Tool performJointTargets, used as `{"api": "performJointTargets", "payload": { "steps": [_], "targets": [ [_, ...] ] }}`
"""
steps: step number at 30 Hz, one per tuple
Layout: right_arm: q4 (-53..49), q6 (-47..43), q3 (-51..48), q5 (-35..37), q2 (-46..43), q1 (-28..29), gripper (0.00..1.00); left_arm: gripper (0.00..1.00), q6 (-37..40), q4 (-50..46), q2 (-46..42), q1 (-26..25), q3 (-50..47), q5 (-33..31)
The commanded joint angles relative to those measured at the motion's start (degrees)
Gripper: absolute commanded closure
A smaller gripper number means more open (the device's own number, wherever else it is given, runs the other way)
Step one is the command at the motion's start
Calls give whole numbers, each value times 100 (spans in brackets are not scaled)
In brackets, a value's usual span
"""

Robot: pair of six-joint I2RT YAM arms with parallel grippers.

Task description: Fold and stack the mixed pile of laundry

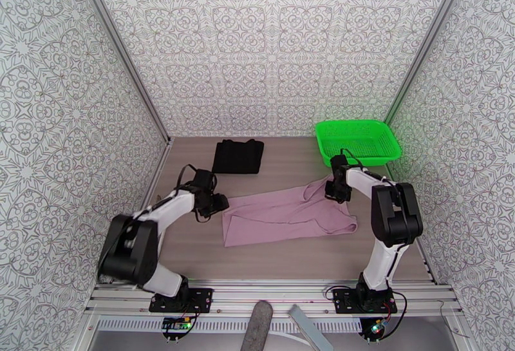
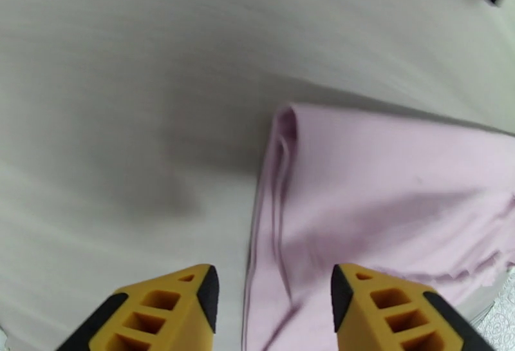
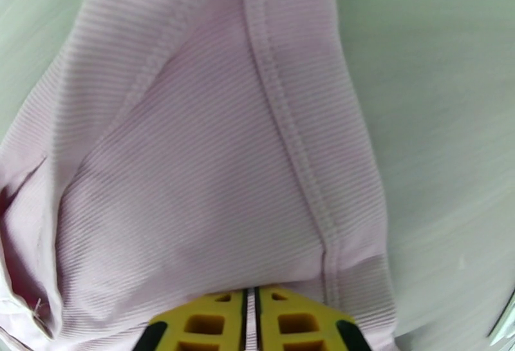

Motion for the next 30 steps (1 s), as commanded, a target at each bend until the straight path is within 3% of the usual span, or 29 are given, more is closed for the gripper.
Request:
{"api": "performJointTargets", "payload": {
  "steps": [1,7,10,14,19,22,30],
  "targets": [
    [-133,-219,32,-203,-289,-37,79,50,147,236,461,-107,500,-117],
    [-371,-384,-303,-448,-1328,358,55,57,324,164,1141,-229,863,-205],
    [-700,-335,-332,-221,-1923,1159,44,63,343,240,1281,-271,857,-175],
    [-1047,108,-50,150,-2076,2822,36,77,359,327,1347,-336,824,-96],
    [-1239,864,916,543,-1024,4802,35,94,418,332,1278,-381,774,-33],
    [-1223,1209,1728,517,-134,5599,39,100,454,324,1200,-381,735,-18],
    [-1381,1453,3361,424,1567,6420,51,100,476,358,982,-329,623,204]
  ]
}}
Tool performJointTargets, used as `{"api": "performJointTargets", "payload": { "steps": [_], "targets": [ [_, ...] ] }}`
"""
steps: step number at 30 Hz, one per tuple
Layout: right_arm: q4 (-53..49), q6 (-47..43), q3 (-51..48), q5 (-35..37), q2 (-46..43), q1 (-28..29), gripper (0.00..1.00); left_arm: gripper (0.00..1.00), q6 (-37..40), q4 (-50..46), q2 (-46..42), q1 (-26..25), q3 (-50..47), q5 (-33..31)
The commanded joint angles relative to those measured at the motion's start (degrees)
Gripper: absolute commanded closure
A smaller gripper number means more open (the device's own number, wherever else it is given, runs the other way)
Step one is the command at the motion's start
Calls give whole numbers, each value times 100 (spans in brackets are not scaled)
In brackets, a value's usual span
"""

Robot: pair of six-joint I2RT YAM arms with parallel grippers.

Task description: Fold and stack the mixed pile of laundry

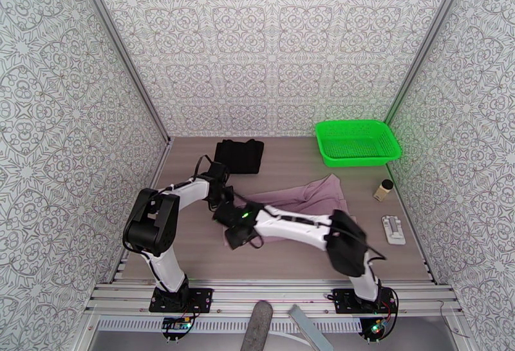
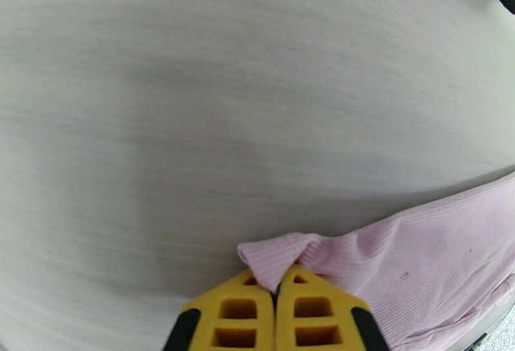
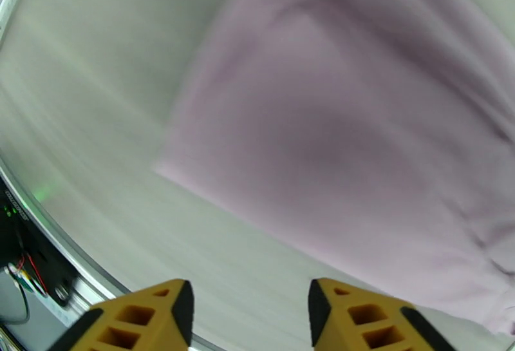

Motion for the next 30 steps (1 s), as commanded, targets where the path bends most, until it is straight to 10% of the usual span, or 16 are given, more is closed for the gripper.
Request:
{"api": "performJointTargets", "payload": {
  "steps": [1,30],
  "targets": [
    [-343,196,504,110,350,89,52,100,109,81,-65,-20,-173,312],
    [-1859,213,3118,201,2384,-22,68,100,117,93,-613,226,-447,860]
  ]
}}
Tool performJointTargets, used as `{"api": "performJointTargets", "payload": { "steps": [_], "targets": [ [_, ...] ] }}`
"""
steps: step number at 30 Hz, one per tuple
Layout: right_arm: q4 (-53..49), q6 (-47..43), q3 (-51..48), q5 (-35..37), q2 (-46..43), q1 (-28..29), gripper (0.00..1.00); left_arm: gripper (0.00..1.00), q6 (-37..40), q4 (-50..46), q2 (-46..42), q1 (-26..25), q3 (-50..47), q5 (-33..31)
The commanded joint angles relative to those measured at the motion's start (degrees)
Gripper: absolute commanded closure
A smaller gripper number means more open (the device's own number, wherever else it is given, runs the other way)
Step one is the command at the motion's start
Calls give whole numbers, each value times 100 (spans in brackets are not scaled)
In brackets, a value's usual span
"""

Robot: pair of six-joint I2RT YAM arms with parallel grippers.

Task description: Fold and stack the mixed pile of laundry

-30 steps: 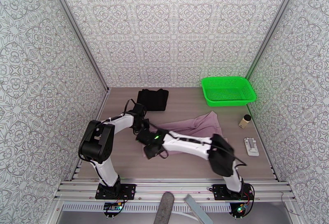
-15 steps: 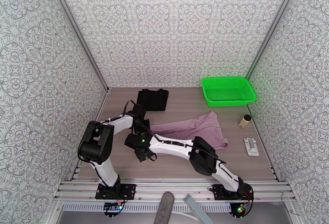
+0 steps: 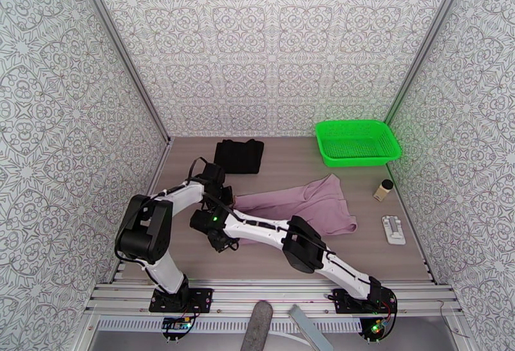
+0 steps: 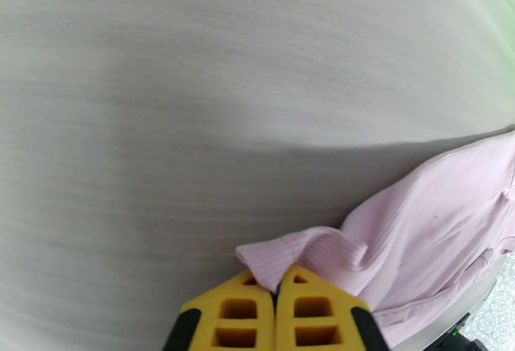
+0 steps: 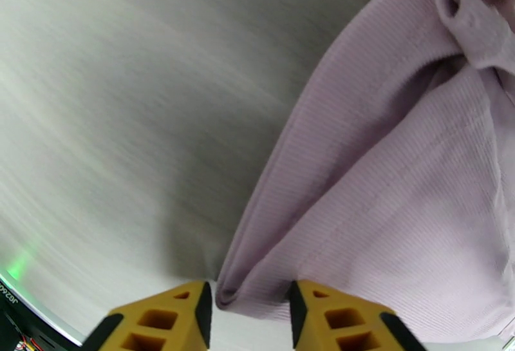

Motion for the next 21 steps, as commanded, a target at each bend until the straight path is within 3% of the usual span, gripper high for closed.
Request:
{"api": "performJointTargets", "payload": {
  "steps": [1,6,12,21],
  "targets": [
    [-353,58,363,73,284,-47,70,100,115,-5,-116,38,-109,184],
    [-550,14,635,49,431,-55,76,100,83,107,-68,55,-184,247],
    [-608,5,655,-128,509,-66,69,100,65,238,39,99,-267,258],
    [-382,32,448,-361,562,-74,68,100,122,188,76,100,-265,309]
  ]
}}
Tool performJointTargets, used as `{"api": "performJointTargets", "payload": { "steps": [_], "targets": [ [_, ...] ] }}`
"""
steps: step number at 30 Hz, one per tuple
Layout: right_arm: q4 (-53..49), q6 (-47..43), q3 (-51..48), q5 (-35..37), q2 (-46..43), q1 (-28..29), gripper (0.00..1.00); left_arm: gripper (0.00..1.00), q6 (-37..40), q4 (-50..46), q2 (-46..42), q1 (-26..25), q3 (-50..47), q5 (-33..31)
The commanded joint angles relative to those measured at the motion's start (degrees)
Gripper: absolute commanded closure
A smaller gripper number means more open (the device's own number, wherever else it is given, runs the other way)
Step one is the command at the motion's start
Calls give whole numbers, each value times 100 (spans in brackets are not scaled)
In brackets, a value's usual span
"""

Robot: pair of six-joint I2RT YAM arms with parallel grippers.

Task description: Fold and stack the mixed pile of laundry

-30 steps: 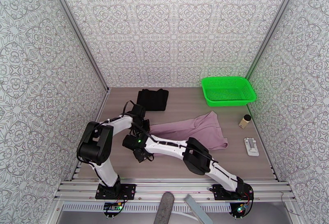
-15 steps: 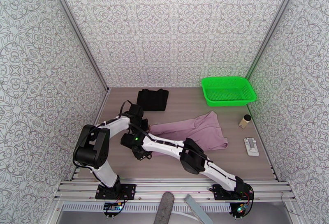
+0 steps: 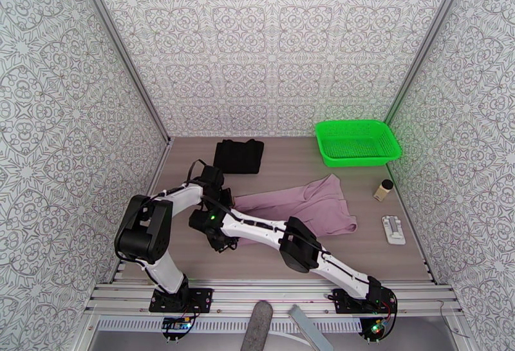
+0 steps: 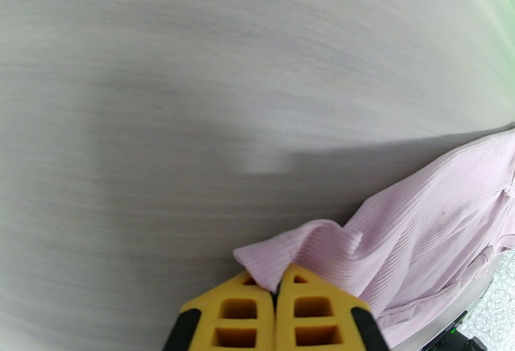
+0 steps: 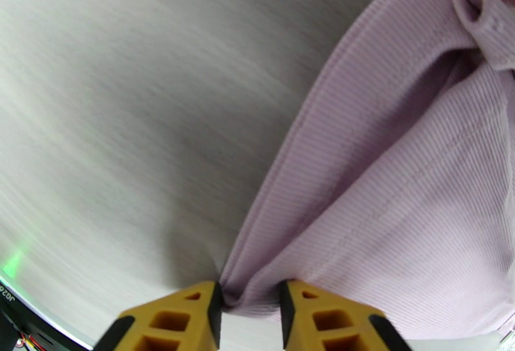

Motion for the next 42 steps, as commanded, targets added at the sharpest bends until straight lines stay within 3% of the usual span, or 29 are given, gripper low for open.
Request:
{"api": "performJointTargets", "payload": {
  "steps": [1,5,11,19,28,35,42],
  "targets": [
    [40,60,-73,-179,232,-58,68,100,126,-39,24,43,-51,149],
    [-29,51,45,-243,427,-57,74,100,137,-45,-84,78,-95,161],
    [-86,7,47,-60,437,-56,100,100,119,30,-107,83,-168,219],
    [468,34,-761,331,-783,-58,100,100,66,-84,-610,31,-296,355],
    [1006,335,-2410,1181,-2798,-222,100,100,128,-1019,-1010,-572,821,359],
    [1437,689,-4153,1552,-4149,-580,100,100,128,-1471,-468,-1354,2187,265],
    [1511,1038,-5809,1923,-5384,-1018,100,100,6,-1627,720,-2137,3543,184]
  ]
}}
